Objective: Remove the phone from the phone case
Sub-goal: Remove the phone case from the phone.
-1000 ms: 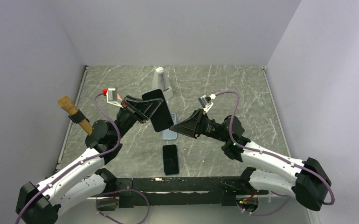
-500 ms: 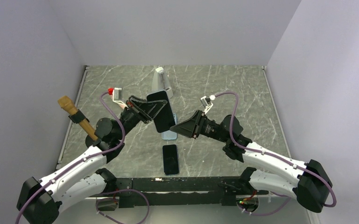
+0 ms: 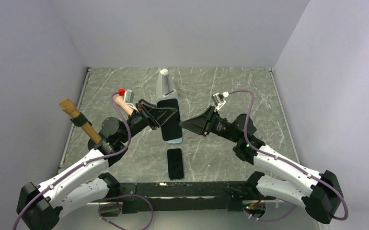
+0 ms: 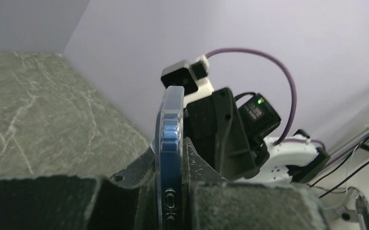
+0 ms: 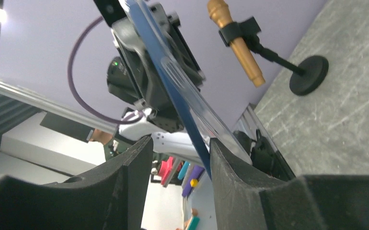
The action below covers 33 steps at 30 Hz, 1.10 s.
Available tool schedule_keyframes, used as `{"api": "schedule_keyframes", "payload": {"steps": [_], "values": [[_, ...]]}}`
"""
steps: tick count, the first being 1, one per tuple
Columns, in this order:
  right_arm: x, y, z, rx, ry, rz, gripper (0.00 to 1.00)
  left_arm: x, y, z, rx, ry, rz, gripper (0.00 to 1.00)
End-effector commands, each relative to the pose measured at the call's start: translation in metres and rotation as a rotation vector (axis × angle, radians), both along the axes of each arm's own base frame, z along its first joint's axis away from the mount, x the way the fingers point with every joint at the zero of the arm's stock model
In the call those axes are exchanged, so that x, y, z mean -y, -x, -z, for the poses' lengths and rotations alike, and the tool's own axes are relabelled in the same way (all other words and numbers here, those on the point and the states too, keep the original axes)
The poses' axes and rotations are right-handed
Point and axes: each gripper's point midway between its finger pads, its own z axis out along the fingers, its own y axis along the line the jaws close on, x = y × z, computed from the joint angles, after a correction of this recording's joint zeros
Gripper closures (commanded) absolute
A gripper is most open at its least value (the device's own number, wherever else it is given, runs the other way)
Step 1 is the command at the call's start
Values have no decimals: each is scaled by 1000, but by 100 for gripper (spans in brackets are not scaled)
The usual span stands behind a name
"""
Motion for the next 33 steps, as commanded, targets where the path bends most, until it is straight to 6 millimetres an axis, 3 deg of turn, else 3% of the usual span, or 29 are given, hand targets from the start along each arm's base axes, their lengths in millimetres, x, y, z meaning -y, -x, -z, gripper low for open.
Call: {"api": "schedule_keyframes", "payload": {"steps": [1, 6, 10, 14, 17, 21, 26, 33], "values": [[22, 1, -101, 222, -236, 83, 50, 15, 25, 28, -17, -139, 138, 100], [2, 6, -82, 227, -231, -51, 51, 21, 35, 10, -48, -38, 230, 100], [-14, 15, -51, 222, -174, -180, 54, 23, 44, -12, -48, 57, 314, 100], [-7, 16, -33, 239, -87, -125, 50, 18, 46, -23, -36, 103, 318, 100], [7, 10, -26, 301, 55, -6, 41, 11, 36, -20, -65, 101, 249, 100], [22, 15, -15, 270, 118, 38, 39, -3, 17, -19, -130, 147, 157, 100], [10, 38, -12, 237, 28, -112, 53, -16, 6, -36, -145, 291, 187, 100], [2, 37, -8, 221, 41, -131, 66, -18, -2, -43, -141, 347, 204, 100]]}}
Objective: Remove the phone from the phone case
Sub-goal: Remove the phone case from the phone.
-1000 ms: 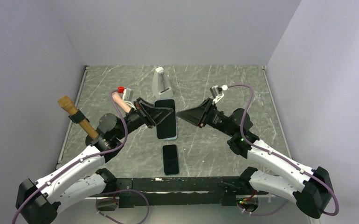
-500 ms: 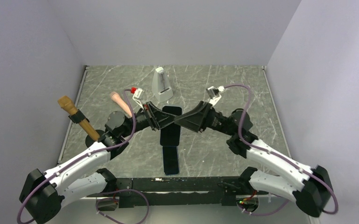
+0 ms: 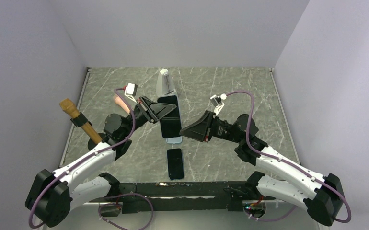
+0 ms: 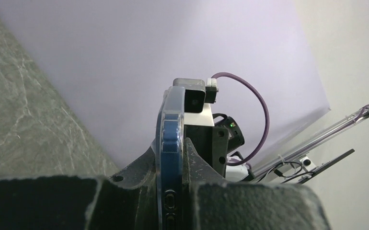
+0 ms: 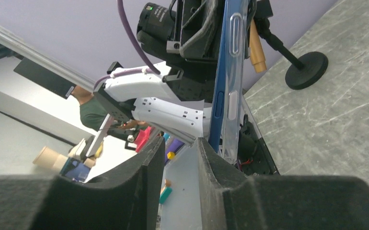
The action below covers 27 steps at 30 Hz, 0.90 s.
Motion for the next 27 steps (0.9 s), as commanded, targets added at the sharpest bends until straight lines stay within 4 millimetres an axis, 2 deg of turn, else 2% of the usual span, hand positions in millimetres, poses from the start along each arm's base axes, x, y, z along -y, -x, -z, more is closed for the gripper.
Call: {"api": "schedule_keyframes", "payload": {"steps": [1, 9, 17, 23, 27], "values": [[1, 7, -9, 26, -32, -22, 66, -16, 13, -46, 110, 143, 1, 100], [5, 2, 0, 18, 3, 27, 63, -23, 12, -46, 133, 113, -41, 100], [0, 2, -3, 18, -18, 2, 63, -24, 13, -53, 159, 109, -42, 100], [-2, 7, -10, 20, -57, -33, 63, -23, 11, -45, 144, 99, -43, 100], [-2, 7, -11, 18, -69, -39, 64, -21, 11, -47, 151, 104, -27, 100]]}}
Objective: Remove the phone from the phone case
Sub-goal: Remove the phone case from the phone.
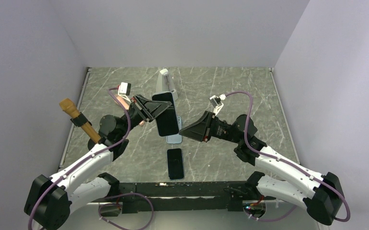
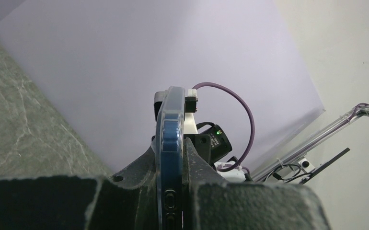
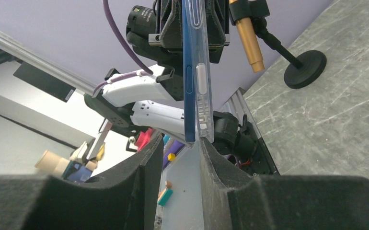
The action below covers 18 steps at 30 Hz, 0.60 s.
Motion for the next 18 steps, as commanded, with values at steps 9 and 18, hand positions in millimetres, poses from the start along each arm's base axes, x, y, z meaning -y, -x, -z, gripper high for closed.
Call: {"api": "schedule_keyframes", "payload": {"steps": [9, 18], "values": [[-5, 11, -28, 34, -128, -91, 64, 4, 14, -25, 174, -55, -13, 100], [-14, 8, -26, 16, -160, -121, 64, 10, 20, -22, 224, -154, -56, 100]]}}
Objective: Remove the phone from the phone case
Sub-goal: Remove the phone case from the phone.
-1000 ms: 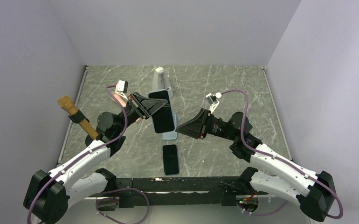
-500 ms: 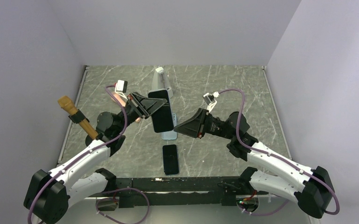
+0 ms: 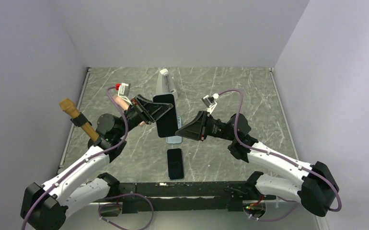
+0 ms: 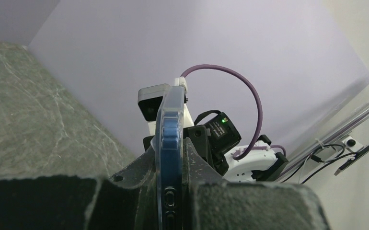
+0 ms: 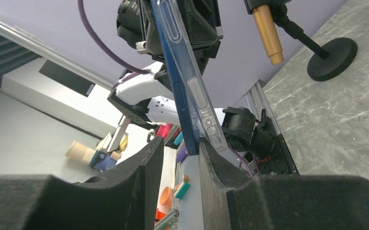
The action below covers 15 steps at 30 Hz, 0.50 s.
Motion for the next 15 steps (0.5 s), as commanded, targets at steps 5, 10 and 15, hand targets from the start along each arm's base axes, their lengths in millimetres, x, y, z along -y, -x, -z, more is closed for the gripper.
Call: {"api": "schedule_keyframes", "payload": {"steps": [5, 10, 15], "values": [[-9, 0, -26, 112, -93, -29, 65, 12, 19, -20, 44, 50, 92, 100], [-17, -12, -23, 133, -70, -15, 65, 19, 31, -26, 30, 113, 193, 100], [-16, -17, -17, 113, -58, -1, 82, 21, 35, -16, 32, 53, 182, 100]]}}
